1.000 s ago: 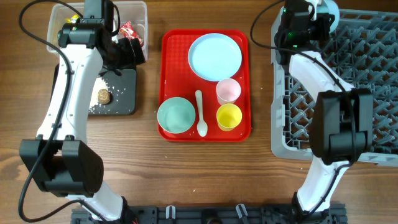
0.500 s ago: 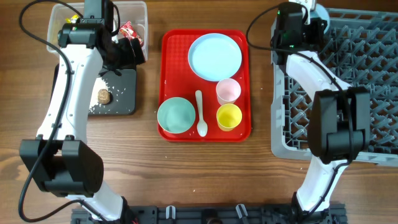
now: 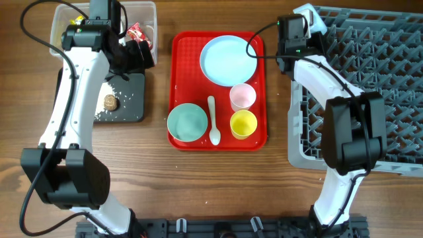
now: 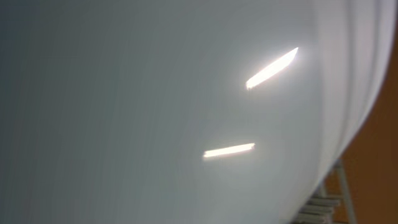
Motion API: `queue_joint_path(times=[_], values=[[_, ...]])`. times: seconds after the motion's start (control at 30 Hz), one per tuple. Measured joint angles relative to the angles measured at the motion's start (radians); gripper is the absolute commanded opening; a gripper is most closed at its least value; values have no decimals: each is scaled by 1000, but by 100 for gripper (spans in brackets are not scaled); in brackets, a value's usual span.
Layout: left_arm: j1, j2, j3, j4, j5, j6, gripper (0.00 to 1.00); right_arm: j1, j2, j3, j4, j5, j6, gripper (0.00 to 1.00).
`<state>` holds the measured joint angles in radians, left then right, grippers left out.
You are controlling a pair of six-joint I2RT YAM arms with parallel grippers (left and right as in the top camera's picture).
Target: Sort waste into correct bins and load items into the dishwasher rack
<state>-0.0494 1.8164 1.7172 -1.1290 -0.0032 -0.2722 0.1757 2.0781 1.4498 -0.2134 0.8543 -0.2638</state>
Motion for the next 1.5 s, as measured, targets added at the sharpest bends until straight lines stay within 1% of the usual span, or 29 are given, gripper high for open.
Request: queue_joint_path(times=[0.03,0.13,0.2,0.23,0.47,0.77,0.93,1.1,1.23,1.4,1.5], values=[[0,0,0,0,0,0,100,0,0,0,-4,-2,9,20],[0,0,0,0,0,0,100,0,0,0,-7,-9,36,10],[0,0,0,0,0,0,100,-2,0,0,-8,-9,40,5],[0,0,0,0,0,0,100,-2,0,0,-10,-9,43,4],[0,0,0,0,0,0,100,-2,0,0,-8,-9,48,4],[0,0,0,0,0,0,100,-2,0,0,-29,-9,90,4],[0,0,0,0,0,0,100,-2,0,0,-64,-18,201,4],[0,0,0,0,0,0,100,-2,0,0,-79,-28,271,4],[0,0,0,0,0,0,100,-2,-20,0,-89,-36,309,4],[0,0,0,0,0,0,100,-2,-102,0,-121,-43,355,4],[0,0,0,0,0,0,100,-2,-105,0,-125,-43,371,4]])
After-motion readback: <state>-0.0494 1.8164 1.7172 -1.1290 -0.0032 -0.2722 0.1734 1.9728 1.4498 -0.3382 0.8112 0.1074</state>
